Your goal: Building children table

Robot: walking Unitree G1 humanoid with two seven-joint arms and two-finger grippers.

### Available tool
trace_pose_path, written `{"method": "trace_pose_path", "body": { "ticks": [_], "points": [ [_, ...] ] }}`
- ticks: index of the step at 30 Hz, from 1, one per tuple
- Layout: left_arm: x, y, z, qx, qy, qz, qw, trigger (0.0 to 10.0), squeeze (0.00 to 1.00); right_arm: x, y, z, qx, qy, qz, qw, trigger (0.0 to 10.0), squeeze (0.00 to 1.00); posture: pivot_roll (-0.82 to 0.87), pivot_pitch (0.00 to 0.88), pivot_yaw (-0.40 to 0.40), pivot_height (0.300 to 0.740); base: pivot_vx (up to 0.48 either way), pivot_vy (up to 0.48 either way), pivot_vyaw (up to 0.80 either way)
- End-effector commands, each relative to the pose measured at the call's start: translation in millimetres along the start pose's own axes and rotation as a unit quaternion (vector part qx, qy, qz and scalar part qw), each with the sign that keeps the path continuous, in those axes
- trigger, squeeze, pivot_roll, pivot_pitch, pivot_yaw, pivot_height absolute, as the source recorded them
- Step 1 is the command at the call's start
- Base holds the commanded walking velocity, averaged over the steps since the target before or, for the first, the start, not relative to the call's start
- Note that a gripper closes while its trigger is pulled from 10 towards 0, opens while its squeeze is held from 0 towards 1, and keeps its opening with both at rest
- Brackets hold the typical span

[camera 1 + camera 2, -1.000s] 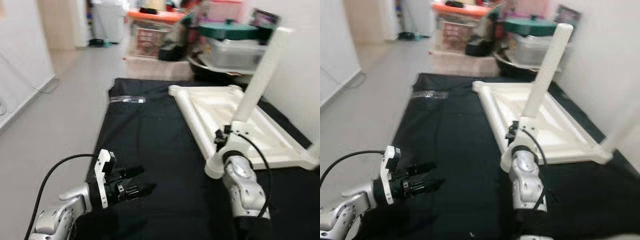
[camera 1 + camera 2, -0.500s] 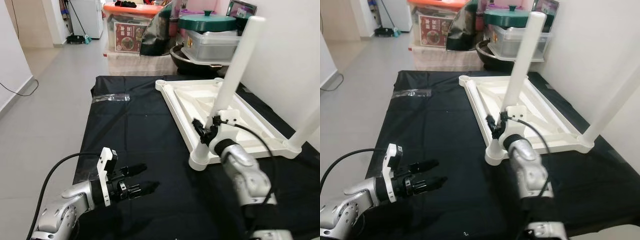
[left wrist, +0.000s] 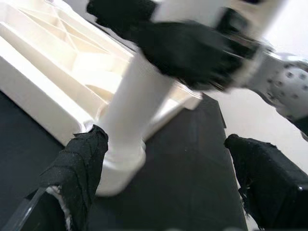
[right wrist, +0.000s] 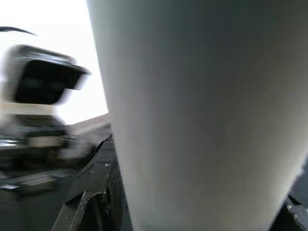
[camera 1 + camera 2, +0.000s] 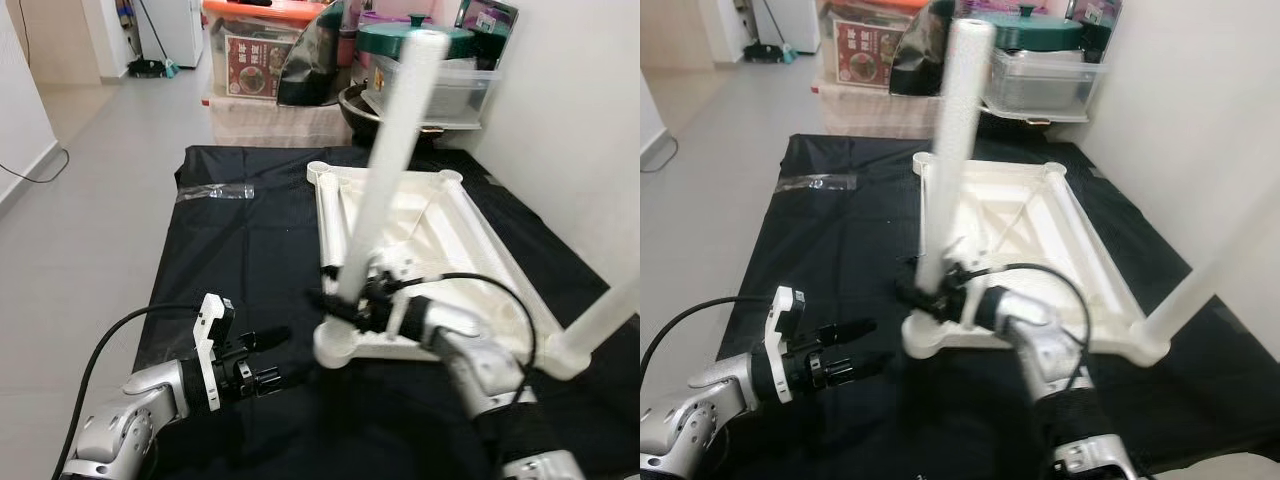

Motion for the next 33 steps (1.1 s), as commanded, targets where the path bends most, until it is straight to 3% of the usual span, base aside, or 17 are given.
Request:
{"method": "trace_pose_path", "body": {
  "ticks": [1,6,7,10,12,13,15,16,17,21,24,25,26,27,28,29,33],
  "points": [
    [-0.6,0.2,1.6,0.003,0.001,0.003,1.0,10.0,0.0,6.0,-1.8,-20.3,0.002,0.06,0.006,0.998,4.2,0.0,0.09,0.0,-0.136,0.74,0.0,0.0,0.0],
    [-1.5,0.9,2.2,0.001,-0.004,0.003,1.0,10.0,0.0,-1.8,-4.5,-23.9,0.003,0.078,0.012,0.997,2.7,0.0,0.08,0.0,-0.127,0.74,0.0,0.0,0.0],
    [-1.1,1.8,2.6,-0.002,-0.008,0.005,1.0,10.0,0.0,-3.6,-9.6,-11.8,-0.007,0.018,0.001,1.0,0.0,0.0,0.07,0.0,-0.122,0.74,0.0,0.0,0.0],
    [-0.6,2.3,3.0,-0.003,-0.011,0.006,1.0,10.0,0.0,-3.3,-13.8,-1.2,-0.018,-0.035,-0.012,0.999,0.0,0.0,0.07,0.0,-0.122,0.74,0.0,0.0,0.0],
    [-0.4,2.3,3.4,-0.003,-0.01,0.006,1.0,10.0,0.0,-23.9,-28.5,61.7,0.027,-0.345,-0.046,0.937,0.0,0.0,0.06,0.0,-0.116,0.74,0.0,0.0,0.0],
    [-0.4,2.3,3.4,-0.003,-0.01,0.006,1.0,10.0,0.0,-23.9,-28.5,61.7,0.027,-0.345,-0.046,0.937,0.0,0.0,0.06,0.0,-0.116,0.74,0.0,0.0,0.0],
    [-0.7,2.2,4.0,-0.002,-0.01,0.006,1.0,10.0,0.0,-82.2,-46.7,93.5,0.077,-0.608,-0.058,0.788,0.0,0.0,0.07,0.0,-0.116,0.74,0.0,0.0,0.0],
    [-1.3,2.2,3.8,-0.002,-0.008,0.006,1.0,10.0,0.0,-103.3,-51.6,92.0,0.082,-0.662,-0.053,0.743,0.0,0.0,0.07,0.0,-0.115,0.74,0.0,0.0,0.0],
    [-1.8,2.1,3.6,-0.002,-0.007,0.006,1.0,10.0,0.0,-116.6,-54.6,89.6,0.084,-0.693,-0.05,0.714,0.0,0.0,0.07,0.0,-0.115,0.74,0.0,0.0,0.0],
    [-2.6,2.0,3.7,-0.003,-0.008,0.005,1.0,10.0,0.0,-131.2,-55.6,81.0,0.072,-0.728,-0.045,0.68,0.0,0.0,0.06,0.0,-0.112,0.74,0.0,0.0,0.0],
    [-3.0,1.8,3.9,-0.002,-0.01,0.002,1.0,10.0,0.0,-128.6,-56.5,73.5,0.074,-0.724,-0.049,0.684,0.0,0.0,0.06,0.0,-0.107,0.74,0.0,0.0,0.0],
    [-3.2,1.7,3.2,-0.002,-0.01,0.002,1.0,10.0,0.0,-121.0,-56.6,71.9,0.081,-0.706,-0.05,0.701,3.8,0.0,0.05,0.0,-0.104,0.74,0.0,0.0,0.0],
    [-3.2,1.7,3.2,-0.002,-0.01,0.002,1.0,10.0,0.0,-121.0,-56.6,71.9,0.081,-0.706,-0.05,0.701,3.8,0.0,0.05,0.0,-0.104,0.74,0.0,0.0,0.0],
    [-3.2,1.7,2.7,-0.003,-0.01,0.002,1.0,10.0,0.0,-108.9,-54.2,71.3,0.096,-0.676,-0.039,0.729,10.0,0.0,0.05,0.0,-0.103,0.74,0.0,0.0,0.0],
    [-2.9,1.6,2.6,-0.003,-0.011,0.002,1.0,10.0,0.0,-96.2,-47.5,71.0,0.107,-0.647,-0.012,0.755,10.0,0.0,0.05,0.0,-0.101,0.74,0.0,0.0,0.0],
    [-2.6,1.3,2.2,-0.003,-0.011,0.001,1.0,10.0,0.0,-88.1,-38.0,71.2,0.1,-0.628,0.012,0.772,10.0,1.0,0.05,0.0,-0.102,0.74,0.0,0.0,0.0],
    [-2.8,0.6,1.3,-0.003,-0.01,0.001,1.0,10.0,0.0,-72.9,-12.4,74.2,0.092,-0.592,0.06,0.799,10.0,1.0,0.05,0.0,-0.107,0.74,0.0,0.0,0.0]
  ]
}}
Point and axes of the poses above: a point about 5 cm out from each wrist's last joint towards the gripper, its own x axis pointing out of the wrist towards the gripper, its own y axis along the axis of the wrist's last joint, z = x × y, the point moved 2 cm from there along x, pointing out of the wrist towards the gripper, and after that the axes turned 8 degrees about x, right-handed, at the moved point
